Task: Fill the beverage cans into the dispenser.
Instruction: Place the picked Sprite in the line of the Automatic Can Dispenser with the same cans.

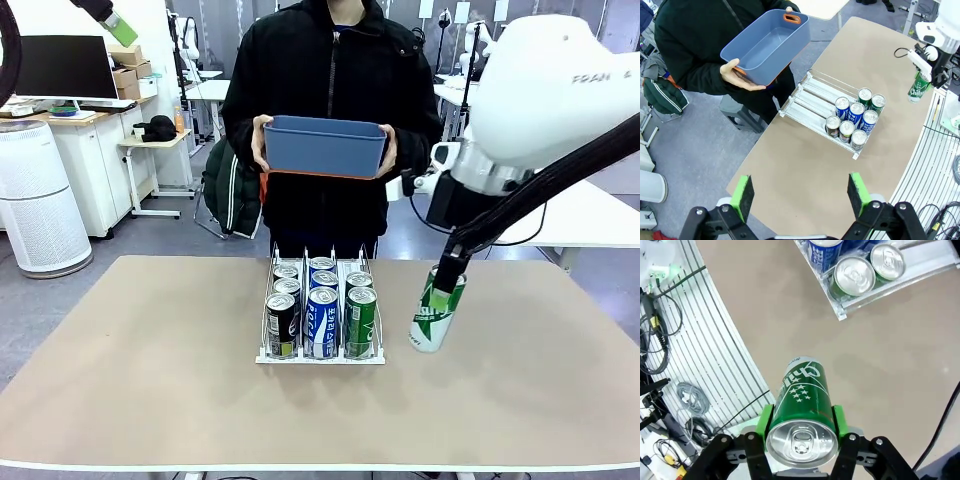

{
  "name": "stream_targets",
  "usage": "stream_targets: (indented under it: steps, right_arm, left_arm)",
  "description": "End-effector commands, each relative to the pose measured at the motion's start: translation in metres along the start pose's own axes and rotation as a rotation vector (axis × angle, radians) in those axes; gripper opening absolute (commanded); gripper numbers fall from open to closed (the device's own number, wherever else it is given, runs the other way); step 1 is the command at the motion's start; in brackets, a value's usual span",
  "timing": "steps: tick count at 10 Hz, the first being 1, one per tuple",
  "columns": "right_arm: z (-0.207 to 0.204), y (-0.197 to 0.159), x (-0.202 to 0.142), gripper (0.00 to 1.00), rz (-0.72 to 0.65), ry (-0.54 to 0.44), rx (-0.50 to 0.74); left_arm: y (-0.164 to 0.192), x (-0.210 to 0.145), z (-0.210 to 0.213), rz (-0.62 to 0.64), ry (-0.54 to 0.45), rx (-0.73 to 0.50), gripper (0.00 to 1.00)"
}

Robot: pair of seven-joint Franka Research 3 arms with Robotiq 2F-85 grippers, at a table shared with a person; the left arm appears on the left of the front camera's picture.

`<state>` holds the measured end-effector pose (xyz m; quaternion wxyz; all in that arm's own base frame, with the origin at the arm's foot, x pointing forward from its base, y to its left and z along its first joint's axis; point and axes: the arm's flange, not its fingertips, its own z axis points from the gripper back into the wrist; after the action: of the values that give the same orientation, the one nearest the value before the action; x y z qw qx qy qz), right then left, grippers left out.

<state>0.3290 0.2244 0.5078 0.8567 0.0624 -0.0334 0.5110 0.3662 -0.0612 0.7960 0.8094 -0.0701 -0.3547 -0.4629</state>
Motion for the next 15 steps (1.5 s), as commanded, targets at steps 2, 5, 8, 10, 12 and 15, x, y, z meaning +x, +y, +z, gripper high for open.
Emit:
stream_targets:
  steps: [2,5,8,10,12,15]
  right_arm:
    - [-0.02,-0.013,0.037,0.58,0.057,-0.011,-0.037]
    - [-0.032,-0.016,0.062,0.58,0.081,0.0,-0.023]
    - [-0.041,-0.014,0.078,0.58,0.115,0.039,0.033]
    - [-0.046,-0.015,0.085,0.58,0.12,0.039,0.043]
    - [-0.052,-0.016,0.095,0.58,0.132,0.046,0.047]
    - [-0.062,-0.02,0.105,0.58,0.148,0.027,0.011]
  left_arm:
    - [0.0,-0.002,0.001,0.0,0.0,-0.001,1.0]
    - [0.0,-0.002,0.001,0.0,0.0,-0.001,1.0]
    - [0.0,-0.002,0.001,0.0,0.0,-0.001,1.0]
    - [0.0,-0.002,0.001,0.0,0.0,-0.001,1.0]
    - [0.0,-0.002,0.001,0.0,0.0,-0.001,1.0]
    - [0.0,-0.002,0.001,0.0,0.0,-0.001,1.0]
